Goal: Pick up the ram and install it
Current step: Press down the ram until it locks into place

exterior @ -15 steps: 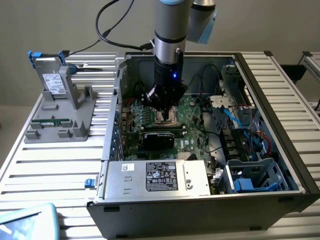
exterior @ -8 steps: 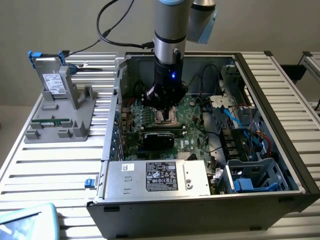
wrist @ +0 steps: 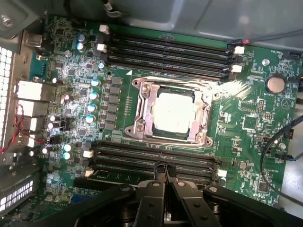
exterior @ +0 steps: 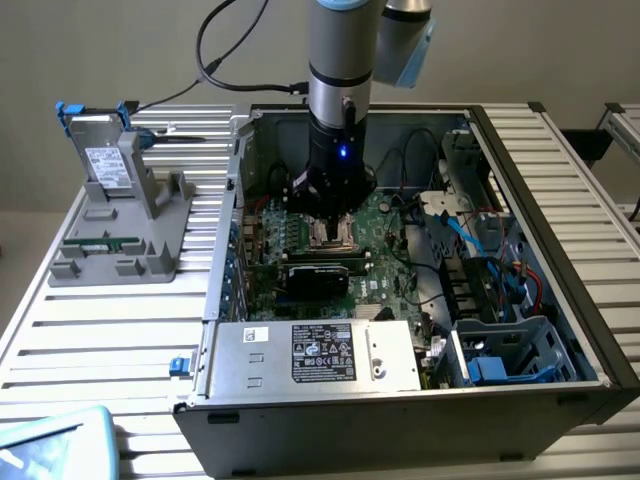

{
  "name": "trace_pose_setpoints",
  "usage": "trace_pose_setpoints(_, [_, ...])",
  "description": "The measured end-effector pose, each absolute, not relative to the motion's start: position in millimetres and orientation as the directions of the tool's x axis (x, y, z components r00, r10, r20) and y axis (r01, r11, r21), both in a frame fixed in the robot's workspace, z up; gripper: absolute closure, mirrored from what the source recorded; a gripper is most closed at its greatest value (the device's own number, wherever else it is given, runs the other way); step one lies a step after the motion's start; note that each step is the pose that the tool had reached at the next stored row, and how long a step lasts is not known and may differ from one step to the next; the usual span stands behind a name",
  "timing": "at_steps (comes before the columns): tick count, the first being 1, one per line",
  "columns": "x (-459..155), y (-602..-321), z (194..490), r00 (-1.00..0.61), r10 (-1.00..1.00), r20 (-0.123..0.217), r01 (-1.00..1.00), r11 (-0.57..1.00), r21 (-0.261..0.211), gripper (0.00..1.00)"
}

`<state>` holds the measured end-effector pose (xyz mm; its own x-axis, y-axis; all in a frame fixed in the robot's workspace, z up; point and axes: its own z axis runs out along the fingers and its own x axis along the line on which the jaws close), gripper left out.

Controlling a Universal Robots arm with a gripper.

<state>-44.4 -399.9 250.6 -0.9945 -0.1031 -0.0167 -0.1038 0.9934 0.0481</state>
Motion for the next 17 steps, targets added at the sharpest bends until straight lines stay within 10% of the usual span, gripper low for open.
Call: trace_pose_setpoints(17, [-44.4,-399.9,250.4,-0.997,0.069,-0.017,0.068,0.996,0.049,0.89])
